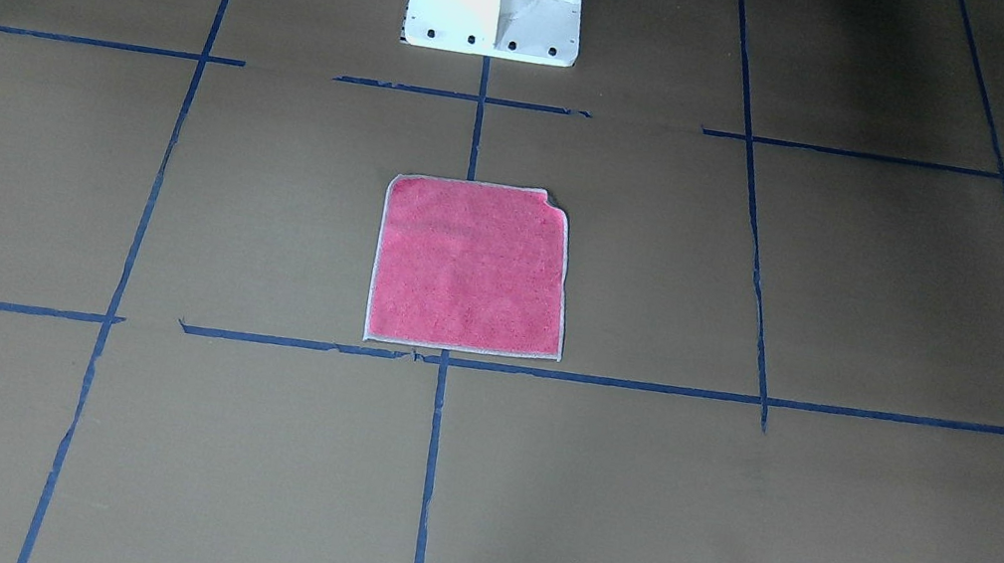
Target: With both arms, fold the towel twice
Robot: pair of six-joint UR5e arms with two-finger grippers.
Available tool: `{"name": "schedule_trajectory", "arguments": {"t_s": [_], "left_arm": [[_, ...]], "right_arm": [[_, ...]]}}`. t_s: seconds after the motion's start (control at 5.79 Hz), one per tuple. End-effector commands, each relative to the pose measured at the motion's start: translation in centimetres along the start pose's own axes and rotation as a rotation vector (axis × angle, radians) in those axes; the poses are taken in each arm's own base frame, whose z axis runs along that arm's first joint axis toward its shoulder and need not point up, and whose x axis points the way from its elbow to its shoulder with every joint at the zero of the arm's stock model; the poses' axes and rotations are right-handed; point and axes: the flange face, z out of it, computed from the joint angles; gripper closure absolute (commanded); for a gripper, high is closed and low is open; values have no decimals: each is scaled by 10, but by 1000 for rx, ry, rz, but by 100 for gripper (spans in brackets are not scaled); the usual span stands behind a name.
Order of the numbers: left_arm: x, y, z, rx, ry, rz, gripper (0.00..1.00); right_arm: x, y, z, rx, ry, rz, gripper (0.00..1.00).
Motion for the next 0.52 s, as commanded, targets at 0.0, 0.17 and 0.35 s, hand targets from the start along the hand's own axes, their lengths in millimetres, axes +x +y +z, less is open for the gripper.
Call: {"name": "schedule_trajectory", "arguments": {"t_s": [0.0,0.17,0.35], "left_arm": [[1,-1,-1,1,0,2,0],[7,-9,-7,11,0,8,0],[25,-35,-25,16,-1,-25,0]], "right_arm": [[-3,-2,-4,8,0,-7,0],[-7,-10,-7,14,0,-11,0],[-20,-24,-15,30,-1,-33,0]]}}
